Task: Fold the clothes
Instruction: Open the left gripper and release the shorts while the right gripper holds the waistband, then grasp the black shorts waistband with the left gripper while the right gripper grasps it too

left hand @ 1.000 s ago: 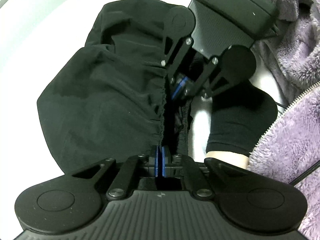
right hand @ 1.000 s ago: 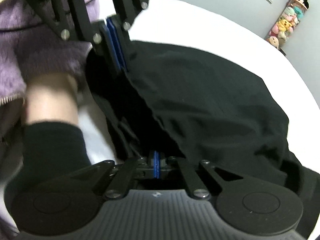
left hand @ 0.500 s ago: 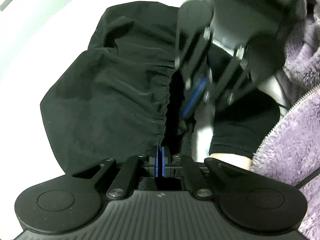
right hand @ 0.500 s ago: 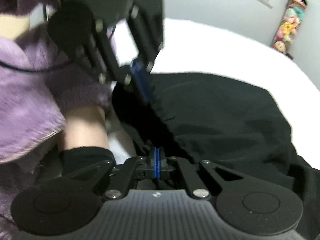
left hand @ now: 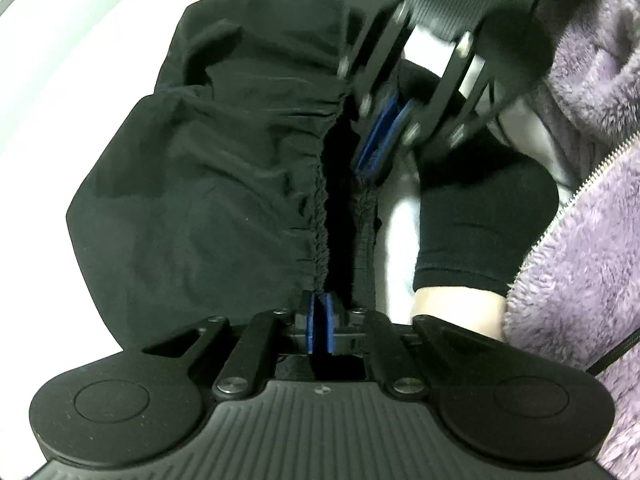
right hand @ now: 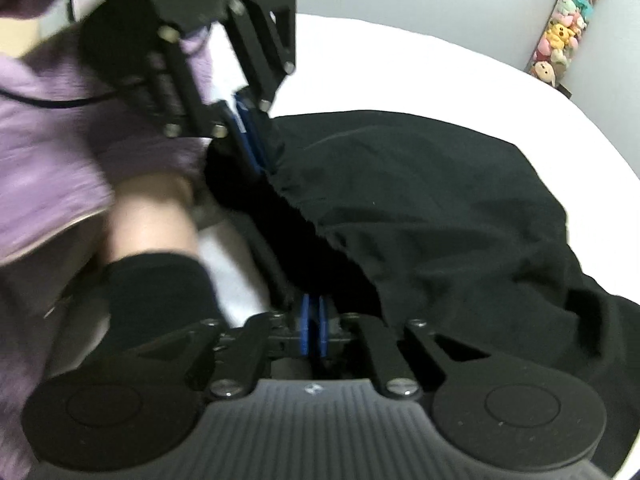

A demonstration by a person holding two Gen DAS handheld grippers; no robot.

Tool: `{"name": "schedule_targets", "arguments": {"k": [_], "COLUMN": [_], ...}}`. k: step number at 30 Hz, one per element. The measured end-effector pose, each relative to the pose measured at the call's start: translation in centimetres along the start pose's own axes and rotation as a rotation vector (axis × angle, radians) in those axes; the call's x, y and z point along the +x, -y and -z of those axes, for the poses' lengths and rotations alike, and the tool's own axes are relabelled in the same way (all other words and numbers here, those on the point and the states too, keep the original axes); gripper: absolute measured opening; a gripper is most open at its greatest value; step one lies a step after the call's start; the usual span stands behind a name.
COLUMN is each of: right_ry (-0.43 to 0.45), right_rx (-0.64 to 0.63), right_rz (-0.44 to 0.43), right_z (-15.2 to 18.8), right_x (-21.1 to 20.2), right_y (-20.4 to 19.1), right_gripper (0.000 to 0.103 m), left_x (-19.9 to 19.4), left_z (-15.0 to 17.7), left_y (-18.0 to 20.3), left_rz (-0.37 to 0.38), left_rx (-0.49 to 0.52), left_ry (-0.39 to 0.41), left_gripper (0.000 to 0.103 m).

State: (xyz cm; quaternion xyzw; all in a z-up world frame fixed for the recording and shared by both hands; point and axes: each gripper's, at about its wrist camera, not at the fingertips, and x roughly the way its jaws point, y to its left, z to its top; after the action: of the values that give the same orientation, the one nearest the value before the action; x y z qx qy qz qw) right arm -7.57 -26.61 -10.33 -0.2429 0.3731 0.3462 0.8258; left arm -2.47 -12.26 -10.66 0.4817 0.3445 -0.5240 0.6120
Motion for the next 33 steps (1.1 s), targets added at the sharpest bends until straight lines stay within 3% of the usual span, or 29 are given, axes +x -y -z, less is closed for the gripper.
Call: {"name": "schedule_targets", "arguments": {"k": [1, 3, 4, 5, 8, 11, 14, 19, 22, 24, 25, 28, 31, 33], "right_ry": [0.001, 0.003, 0.004, -0.007, -0.046, -0.103, -0.129, -0.106, -0.116, -0.126, -0.128, -0.128, -0.148, -0.172], "right_rx": [-0.004, -0.011, -0.014, -0.026, -0.076, -0.153, -0.205, -0.162, -0.202, -0.231, -0.235, -0.235, -0.227, -0.246], "right_rz": [0.01, 0.03, 0.04, 0.063, 0.128, 0.175, 0.198, 0.182, 0.208, 0.224, 0.228, 0.243, 0.264, 0.286], "right_z": [0.4, 1.1, 1.5, 1.9, 2.6, 3.0, 3.9, 3.8, 3.7, 3.6, 3.5, 3.7, 4.2, 5.0], "right_x": [-0.9, -2.6, -3.4, -4.0, -3.9, -3.2, -3.2, -1.3, -0.2, 0.2, 0.3, -0.2, -0.6, -0.9], "right_y": [0.0, 0.1, 0.2, 0.2, 0.3, 0.2, 0.1, 0.5, 0.0, -0.3, -0.3, -0.2, 0.1, 0.1], "right_gripper": [0.031, 0.049, 0.053, 0.054, 0.062, 0.063, 0.063, 0.063, 0.063, 0.061, 0.061, 0.059, 0.047, 0.046], "left_x": [-0.1, -0.5, -0.7, -0.9, -0.6, 0.4, 1.7, 3.8, 4.6, 4.7, 4.6, 3.3, 2.3, 1.9], "left_z": [-0.1, -0.5, -0.8, -1.1, -2.0, -2.4, -2.5, -2.6, -2.4, -2.3, -2.2, -2.0, -1.7, -1.5], "left_y": [0.1, 0.4, 0.6, 0.8, 1.8, 2.8, 3.6, 4.9, 5.2, 4.9, 4.7, 3.0, 1.6, 0.8], "left_rz": [-0.007, -0.026, -0.025, -0.024, -0.03, -0.062, -0.102, -0.166, -0.194, -0.214, -0.22, -0.202, -0.206, -0.208], "left_rx": [0.013, 0.038, 0.045, 0.053, 0.098, 0.15, 0.178, 0.236, 0.227, 0.199, 0.175, 0.059, -0.005, -0.042], "left_ry": [0.007, 0.037, 0.051, 0.065, 0.071, 0.043, 0.003, -0.058, -0.089, -0.098, -0.091, -0.041, -0.009, 0.005], "left_gripper": [0.019, 0.039, 0.044, 0.049, 0.05, 0.05, 0.05, 0.05, 0.039, 0.014, 0.01, 0.007, 0.007, 0.007]}}
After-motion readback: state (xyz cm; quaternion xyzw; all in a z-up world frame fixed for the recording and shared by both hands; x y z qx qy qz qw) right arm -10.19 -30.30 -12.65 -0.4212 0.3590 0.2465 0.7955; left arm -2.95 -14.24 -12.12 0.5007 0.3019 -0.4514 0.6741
